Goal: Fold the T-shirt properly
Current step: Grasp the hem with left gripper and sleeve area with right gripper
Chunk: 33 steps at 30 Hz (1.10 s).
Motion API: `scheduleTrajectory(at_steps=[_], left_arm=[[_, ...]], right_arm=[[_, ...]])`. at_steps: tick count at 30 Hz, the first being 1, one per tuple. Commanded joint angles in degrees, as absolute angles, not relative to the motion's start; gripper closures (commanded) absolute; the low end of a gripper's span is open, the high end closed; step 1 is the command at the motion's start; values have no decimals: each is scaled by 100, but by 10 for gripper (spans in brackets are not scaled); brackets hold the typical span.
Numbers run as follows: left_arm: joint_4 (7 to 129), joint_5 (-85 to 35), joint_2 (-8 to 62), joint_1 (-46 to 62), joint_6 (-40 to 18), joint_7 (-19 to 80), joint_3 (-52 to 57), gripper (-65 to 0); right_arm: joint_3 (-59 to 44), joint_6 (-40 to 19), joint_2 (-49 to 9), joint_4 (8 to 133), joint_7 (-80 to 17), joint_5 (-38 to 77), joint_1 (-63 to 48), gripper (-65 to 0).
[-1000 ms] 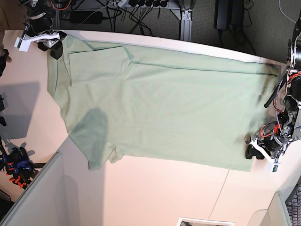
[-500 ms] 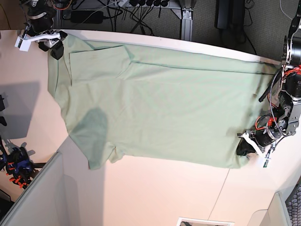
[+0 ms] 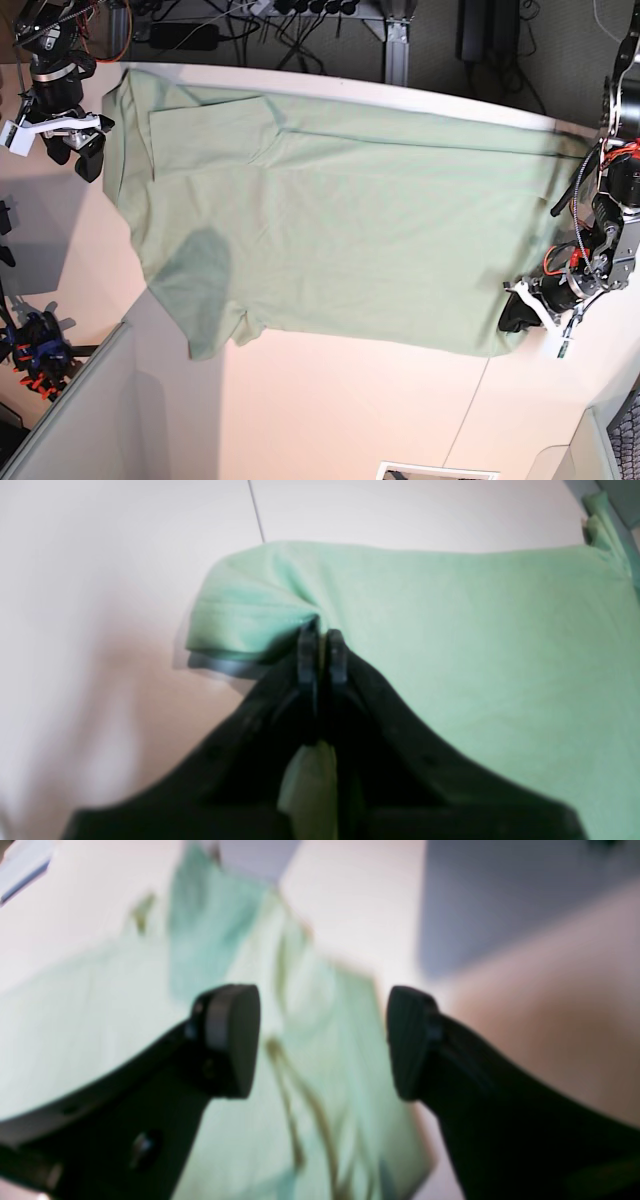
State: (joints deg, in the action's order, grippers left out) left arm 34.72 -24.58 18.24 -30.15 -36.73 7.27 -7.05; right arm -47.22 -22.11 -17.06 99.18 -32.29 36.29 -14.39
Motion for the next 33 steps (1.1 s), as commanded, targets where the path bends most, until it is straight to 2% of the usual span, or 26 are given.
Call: scheduleTrajectory(at_steps=[1,6,11,16,20,26,33], left_arm=[[3557,-2547,1879,-3190,-3811,576,-683,0],[3557,-2545,1876,-3188,-3885,580,-685,0],[3557,-2543,1911,-3183,-3887,670,-685,0],[3557,-2545,2005,-3118,-3916,692,-685,0],[3555,-2676,2102,-3092,-3931,873,-685,0],[3555,-2842,2128,-3092,-3931,958,-685,0],[3557,-2845,2126,-3061,-3931,1061,-685,0]], right_arm=[[-4746,-2226,-1907,9911,-3035,3632,-1253,-397],[-4536,-2137,-2362,8976,-2936,3594,-268,-397],[-3918,-2121,-2755,7282,-2526,3201,849,-397],[-3271,-2073,-2891,5262,-1953,2226,1988,-397],[-3094,-2058,-2869,4012,-1739,2147,2462,-397],[-2993,-2102,-2646,3785,-1669,2187,2523,-397],[-2987,-2102,-2110,3787,-1671,2200,2611,-397]])
